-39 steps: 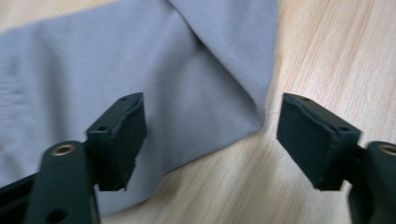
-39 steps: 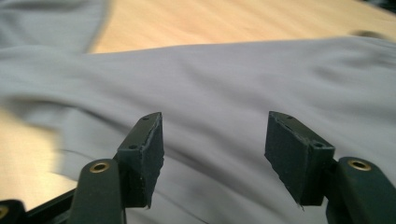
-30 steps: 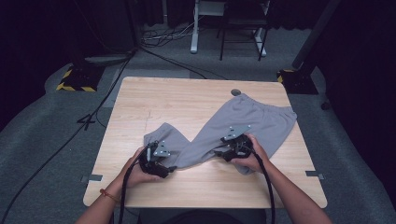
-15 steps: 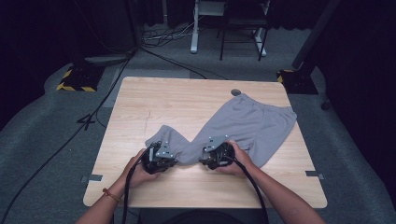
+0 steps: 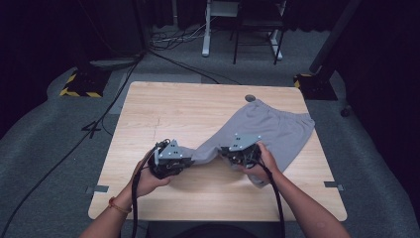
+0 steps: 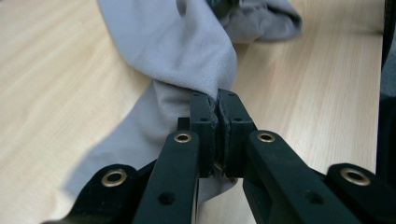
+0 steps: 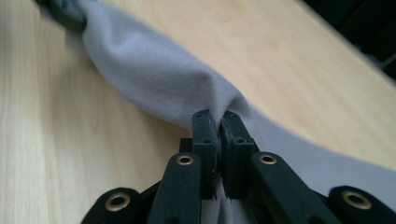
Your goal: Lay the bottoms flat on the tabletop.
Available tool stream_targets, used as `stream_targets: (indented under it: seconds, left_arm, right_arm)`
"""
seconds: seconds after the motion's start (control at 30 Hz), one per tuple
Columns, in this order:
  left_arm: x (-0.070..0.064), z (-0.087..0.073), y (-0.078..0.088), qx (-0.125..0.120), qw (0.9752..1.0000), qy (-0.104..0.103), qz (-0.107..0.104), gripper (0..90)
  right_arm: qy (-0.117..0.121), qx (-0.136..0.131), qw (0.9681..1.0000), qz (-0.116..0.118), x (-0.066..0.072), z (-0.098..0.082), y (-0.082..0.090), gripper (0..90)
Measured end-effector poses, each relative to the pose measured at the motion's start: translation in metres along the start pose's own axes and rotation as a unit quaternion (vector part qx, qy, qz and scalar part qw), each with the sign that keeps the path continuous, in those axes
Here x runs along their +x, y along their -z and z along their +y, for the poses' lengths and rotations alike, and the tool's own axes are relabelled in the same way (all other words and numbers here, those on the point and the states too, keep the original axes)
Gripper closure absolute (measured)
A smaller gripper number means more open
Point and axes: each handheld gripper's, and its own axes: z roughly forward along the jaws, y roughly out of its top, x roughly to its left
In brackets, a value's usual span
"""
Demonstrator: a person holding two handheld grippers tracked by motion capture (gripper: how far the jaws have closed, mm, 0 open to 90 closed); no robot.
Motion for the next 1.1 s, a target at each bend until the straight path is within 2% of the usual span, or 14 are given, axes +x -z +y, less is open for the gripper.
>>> stream_targets:
  seconds: [0.07, 0.17, 0.23, 0.3, 0.37, 0.57, 0.63, 0.67, 0.73, 0.8, 0.83, 0.93, 1.0, 1.1]
  left_arm:
    - [0.007, 0.013, 0.001, -0.004, 0.9999, -0.002, 0.011, 85.4]
    - [0.018, 0.023, -0.003, 0.004, 0.9998, 0.000, 0.017, 84.7]
    - [0.031, 0.029, -0.009, 0.012, 0.9997, 0.006, 0.021, 84.2]
    - [0.047, 0.031, -0.017, 0.016, 0.9993, 0.026, 0.021, 83.5]
    - [0.060, 0.032, -0.029, 0.029, 0.9983, 0.034, 0.038, 83.1]
    - [0.097, 0.018, -0.068, 0.066, 0.9918, 0.083, 0.071, 71.5]
    - [0.103, 0.014, -0.077, 0.078, 0.9879, 0.099, 0.090, 60.6]
    - [0.105, 0.012, -0.079, 0.076, 0.9871, 0.105, 0.094, 54.4]
    - [0.105, 0.010, -0.076, 0.068, 0.9866, 0.121, 0.086, 40.2]
    - [0.100, 0.006, -0.070, 0.053, 0.9896, 0.115, 0.068, 30.9]
    - [0.097, 0.003, -0.067, 0.059, 0.9904, 0.112, 0.054, 28.2]
    - [0.081, -0.010, -0.057, 0.058, 0.9928, 0.102, 0.027, 24.1]
    - [0.071, -0.016, -0.054, 0.061, 0.9932, 0.096, 0.025, 22.0]
    - [0.055, -0.025, -0.052, 0.068, 0.9931, 0.095, 0.015, 20.5]
  right_arm:
    - [-0.013, -0.020, 0.9996, -0.016, -0.013, 0.009, 0.012, 86.3]
    - [-0.018, -0.018, 0.9991, -0.033, -0.023, 0.016, 0.014, 86.1]
    - [-0.028, -0.012, 0.9985, -0.046, -0.034, 0.021, 0.011, 86.1]
    - [-0.033, 0.000, 0.9975, -0.062, -0.044, 0.025, 0.004, 86.1]
    - [-0.053, 0.011, 0.9966, -0.063, -0.055, 0.027, -0.006, 86.0]
    - [-0.084, 0.072, 0.9893, -0.096, -0.083, 0.019, -0.050, 83.6]
    - [-0.088, 0.094, 0.9863, -0.104, -0.089, 0.014, -0.063, 81.2]
    - [-0.089, 0.104, 0.9846, -0.109, -0.092, 0.012, -0.068, 80.4]
    - [-0.094, 0.116, 0.9817, -0.119, -0.097, 0.007, -0.073, 75.9]
    - [-0.116, 0.112, 0.9791, -0.124, -0.103, 0.002, -0.070, 61.7]
    - [-0.129, 0.110, 0.9778, -0.123, -0.106, 0.000, -0.067, 57.3]
    - [-0.151, 0.092, 0.9778, -0.112, -0.114, -0.010, -0.047, 50.4]
    - [-0.157, 0.073, 0.9784, -0.112, -0.120, -0.019, -0.027, 48.5]
    - [-0.174, 0.073, 0.9743, -0.123, -0.128, -0.038, -0.002, 47.0]
